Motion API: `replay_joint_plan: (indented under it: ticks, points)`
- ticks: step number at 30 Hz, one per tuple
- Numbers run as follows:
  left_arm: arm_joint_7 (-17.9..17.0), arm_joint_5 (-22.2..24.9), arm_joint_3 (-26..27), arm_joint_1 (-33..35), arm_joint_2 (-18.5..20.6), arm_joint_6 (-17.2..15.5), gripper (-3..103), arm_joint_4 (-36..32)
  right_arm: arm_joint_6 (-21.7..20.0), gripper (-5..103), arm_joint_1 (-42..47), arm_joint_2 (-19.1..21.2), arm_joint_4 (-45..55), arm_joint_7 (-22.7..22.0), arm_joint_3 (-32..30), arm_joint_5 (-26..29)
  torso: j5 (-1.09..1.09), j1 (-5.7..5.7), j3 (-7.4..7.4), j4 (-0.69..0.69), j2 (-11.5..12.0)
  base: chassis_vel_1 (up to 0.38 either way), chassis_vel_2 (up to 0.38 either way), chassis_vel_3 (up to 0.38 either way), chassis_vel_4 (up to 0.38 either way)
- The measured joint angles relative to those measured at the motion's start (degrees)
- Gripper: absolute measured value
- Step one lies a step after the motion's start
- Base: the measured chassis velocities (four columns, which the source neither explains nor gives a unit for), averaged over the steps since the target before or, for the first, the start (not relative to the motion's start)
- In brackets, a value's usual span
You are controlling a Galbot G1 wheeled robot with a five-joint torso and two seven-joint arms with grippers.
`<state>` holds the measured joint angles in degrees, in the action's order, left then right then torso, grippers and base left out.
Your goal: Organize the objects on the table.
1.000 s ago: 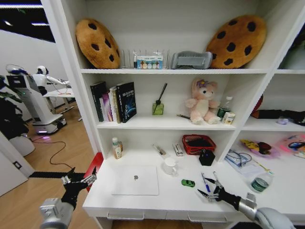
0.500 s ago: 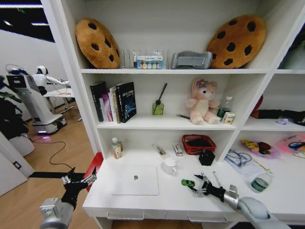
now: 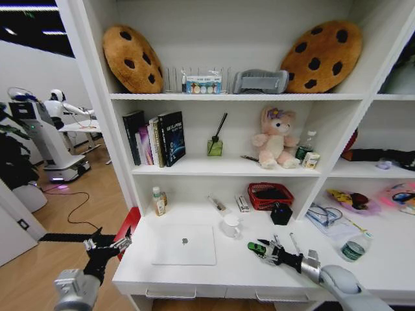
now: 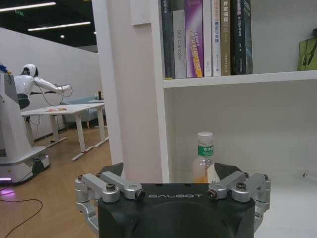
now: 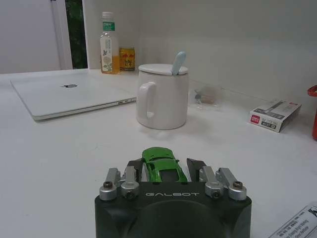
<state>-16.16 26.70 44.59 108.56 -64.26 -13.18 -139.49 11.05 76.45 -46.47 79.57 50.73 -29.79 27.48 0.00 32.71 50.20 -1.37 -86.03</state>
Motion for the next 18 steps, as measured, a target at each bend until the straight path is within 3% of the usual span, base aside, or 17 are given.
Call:
replay_joint_plan:
  ticks: [1, 3, 7, 18]
  points:
    - [0.0, 0.0, 0.0, 0.0, 0.0, 0.0, 100, 0.0, 0.0, 52, 0.0, 0.0, 0.0, 0.0, 0.0, 0.0, 0.00, 0.00, 0.00, 0.00, 0.0, 0.000, 0.000, 0.000, 0.000]
    - [0.0, 0.0, 0.0, 0.0, 0.0, 0.0, 100, 0.0, 0.1, 41, 0.4, -0.1, 0.0, 0.4, -1.0, -0.5, 0.00, 0.00, 0.00, 0.00, 0.0, 0.000, 0.000, 0.000, 0.000]
    - [0.0, 0.0, 0.0, 0.0, 0.0, 0.0, 100, 0.0, 0.2, 33, 1.0, 0.0, 0.4, 0.8, -2.0, -0.4, 0.00, 0.00, 0.00, 0.00, 0.0, 0.000, 0.000, 0.000, 0.000]
    - [0.0, 0.0, 0.0, 0.0, 0.0, 0.0, 100, 0.0, 0.0, 33, 4.1, 2.3, 8.2, -1.1, -7.2, 3.8, 0.01, 0.00, 0.00, -0.01, 0.0, 0.000, 0.000, 0.000, 0.000]
